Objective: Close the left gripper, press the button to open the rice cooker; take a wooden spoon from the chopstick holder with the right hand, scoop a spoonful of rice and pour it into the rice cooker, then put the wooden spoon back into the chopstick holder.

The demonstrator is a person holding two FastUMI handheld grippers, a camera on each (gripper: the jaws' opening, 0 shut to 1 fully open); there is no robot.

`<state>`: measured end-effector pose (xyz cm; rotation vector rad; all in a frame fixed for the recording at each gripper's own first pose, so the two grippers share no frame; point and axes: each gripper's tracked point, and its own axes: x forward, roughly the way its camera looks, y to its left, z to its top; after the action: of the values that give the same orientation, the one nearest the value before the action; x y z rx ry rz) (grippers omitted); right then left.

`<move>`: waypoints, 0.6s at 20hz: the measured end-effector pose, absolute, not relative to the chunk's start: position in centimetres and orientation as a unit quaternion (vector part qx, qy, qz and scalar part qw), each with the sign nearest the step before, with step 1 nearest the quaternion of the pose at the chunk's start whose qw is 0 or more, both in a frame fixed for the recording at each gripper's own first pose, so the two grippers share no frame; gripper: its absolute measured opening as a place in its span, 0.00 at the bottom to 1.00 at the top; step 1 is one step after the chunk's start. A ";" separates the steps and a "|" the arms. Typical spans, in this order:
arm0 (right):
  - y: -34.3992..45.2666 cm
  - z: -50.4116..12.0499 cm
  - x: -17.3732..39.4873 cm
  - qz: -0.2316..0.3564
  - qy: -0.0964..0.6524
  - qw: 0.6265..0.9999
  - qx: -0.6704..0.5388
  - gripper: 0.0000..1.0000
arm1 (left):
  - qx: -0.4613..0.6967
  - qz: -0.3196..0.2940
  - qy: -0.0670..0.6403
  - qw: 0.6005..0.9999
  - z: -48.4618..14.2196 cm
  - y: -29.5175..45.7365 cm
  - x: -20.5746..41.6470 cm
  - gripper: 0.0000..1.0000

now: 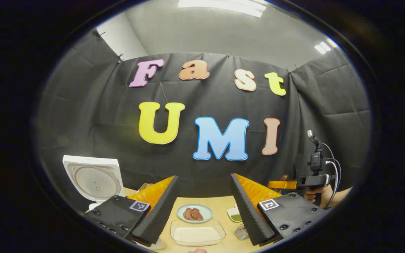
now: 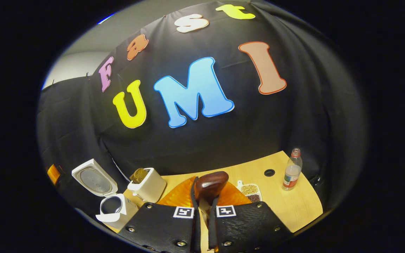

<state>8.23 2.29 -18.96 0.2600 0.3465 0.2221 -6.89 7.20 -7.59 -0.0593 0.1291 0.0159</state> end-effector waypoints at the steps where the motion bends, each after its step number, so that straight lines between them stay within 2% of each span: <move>1: 1.9 -19.6 8.2 0.102 0.175 0.972 0.123 0.09 | -0.028 0.008 0.067 0.997 -7.6 7.2 -7.0 0.94; 9: 1.3 -24.9 7.8 0.061 0.212 0.966 0.133 0.09 | -0.008 0.015 0.088 0.996 -8.7 7.3 -7.6 1.00; 12: 1.8 -26.6 8.0 0.054 0.222 0.965 0.128 0.09 | 0.002 0.019 0.096 0.995 -9.2 7.6 -8.2 0.94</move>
<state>7.95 1.83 -26.57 0.2591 0.4484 0.1100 -8.18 7.63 -9.20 0.0043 0.1927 0.0385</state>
